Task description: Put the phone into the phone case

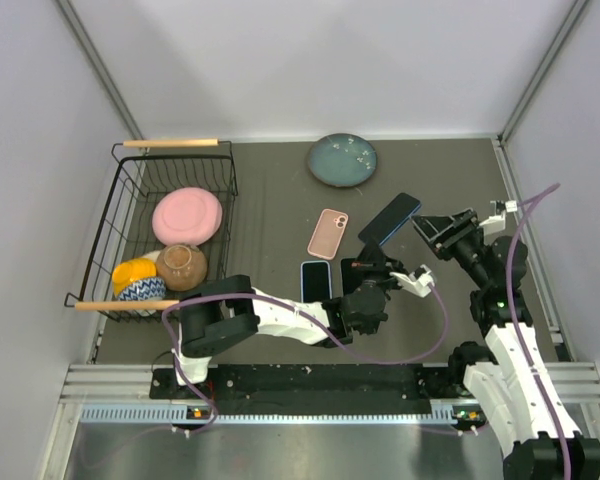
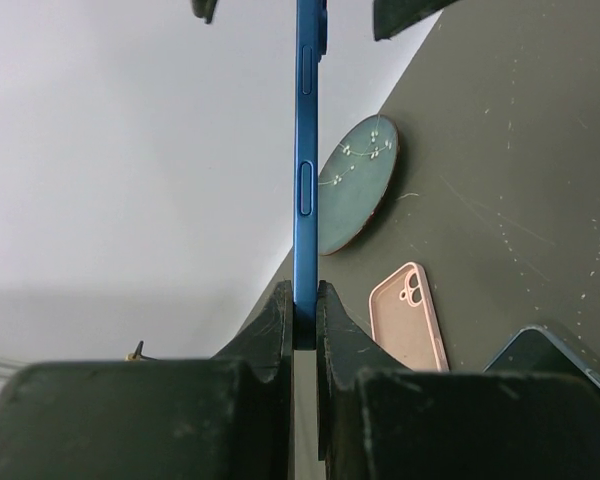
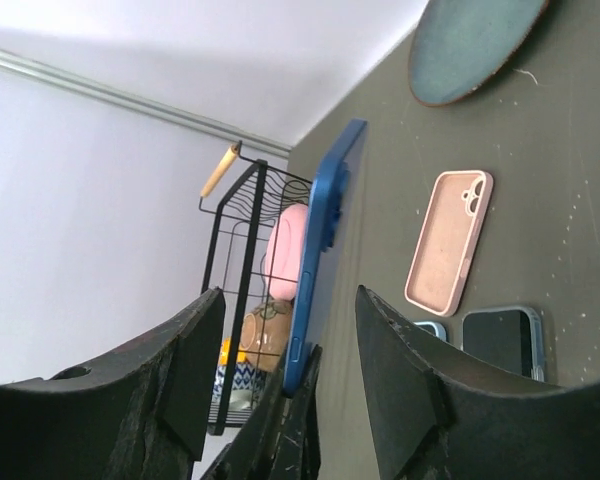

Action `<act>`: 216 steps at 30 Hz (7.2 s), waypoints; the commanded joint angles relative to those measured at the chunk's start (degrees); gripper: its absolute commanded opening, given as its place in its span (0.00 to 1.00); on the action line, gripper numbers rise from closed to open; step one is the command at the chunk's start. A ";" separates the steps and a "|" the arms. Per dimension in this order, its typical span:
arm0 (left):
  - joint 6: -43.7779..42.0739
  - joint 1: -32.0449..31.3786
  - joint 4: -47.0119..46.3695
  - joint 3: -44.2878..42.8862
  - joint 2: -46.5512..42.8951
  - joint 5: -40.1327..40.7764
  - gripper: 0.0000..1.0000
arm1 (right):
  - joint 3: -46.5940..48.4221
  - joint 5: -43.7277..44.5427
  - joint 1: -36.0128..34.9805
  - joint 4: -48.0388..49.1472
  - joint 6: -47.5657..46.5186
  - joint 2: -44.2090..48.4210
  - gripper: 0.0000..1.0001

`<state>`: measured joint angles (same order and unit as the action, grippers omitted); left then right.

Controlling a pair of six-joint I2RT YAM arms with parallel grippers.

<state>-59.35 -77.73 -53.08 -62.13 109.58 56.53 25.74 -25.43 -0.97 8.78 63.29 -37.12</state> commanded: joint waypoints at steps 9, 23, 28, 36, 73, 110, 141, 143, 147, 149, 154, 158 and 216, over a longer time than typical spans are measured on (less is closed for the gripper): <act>2.49 -0.31 -3.52 -0.27 -1.74 -0.90 0.00 | 1.16 -1.81 -0.52 3.34 -1.33 -3.48 0.50; 3.89 -0.31 -2.20 -0.01 -2.53 -1.16 0.09 | 2.92 0.47 -5.44 3.97 -2.20 -8.76 0.00; 7.23 -0.31 0.43 0.52 -4.11 -1.25 0.49 | 1.34 1.79 -5.44 6.95 -0.62 -8.58 0.00; 26.53 1.26 21.45 2.45 -10.34 -6.77 0.70 | 3.53 4.07 -5.36 8.99 -1.75 -11.83 0.00; 80.71 44.16 85.42 -36.31 10.04 -45.28 0.00 | 17.84 -15.97 -4.56 14.44 -10.29 -44.07 0.00; 84.05 45.21 76.90 -24.44 8.90 -59.52 0.05 | 38.07 -11.83 -14.94 8.90 -11.34 -79.77 0.00; 79.14 45.56 81.10 -31.72 10.83 -67.26 0.10 | 42.65 -4.10 -19.77 -4.11 -23.29 -81.09 0.31; 78.34 46.09 85.06 -35.07 11.09 -66.03 0.12 | 41.68 -3.31 -19.86 -3.77 -23.73 -79.78 0.32; 80.44 47.58 85.25 -35.52 9.43 -64.88 0.17 | 41.32 -3.48 -19.86 -3.85 -22.87 -77.41 0.37; 81.67 48.29 84.90 -35.17 9.07 -64.62 0.19 | 40.63 -5.50 -19.86 -2.89 -21.90 -75.91 0.41; 82.12 49.26 84.28 -35.95 8.63 -64.53 0.27 | 39.57 -1.04 -19.77 -5.69 -22.15 -70.64 0.46; 81.41 49.35 82.79 -36.05 8.37 -65.84 0.39 | 39.39 1.17 -19.86 -7.46 -22.68 -68.96 0.50; 85.63 51.19 81.30 -33.06 17.69 -79.82 0.03 | 37.55 5.66 -19.24 -5.18 -23.56 -78.19 0.59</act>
<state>24.03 -25.80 28.01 -99.00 128.60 -21.19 62.74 -24.99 -20.10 10.26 46.54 -113.08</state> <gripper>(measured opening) 0.037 0.582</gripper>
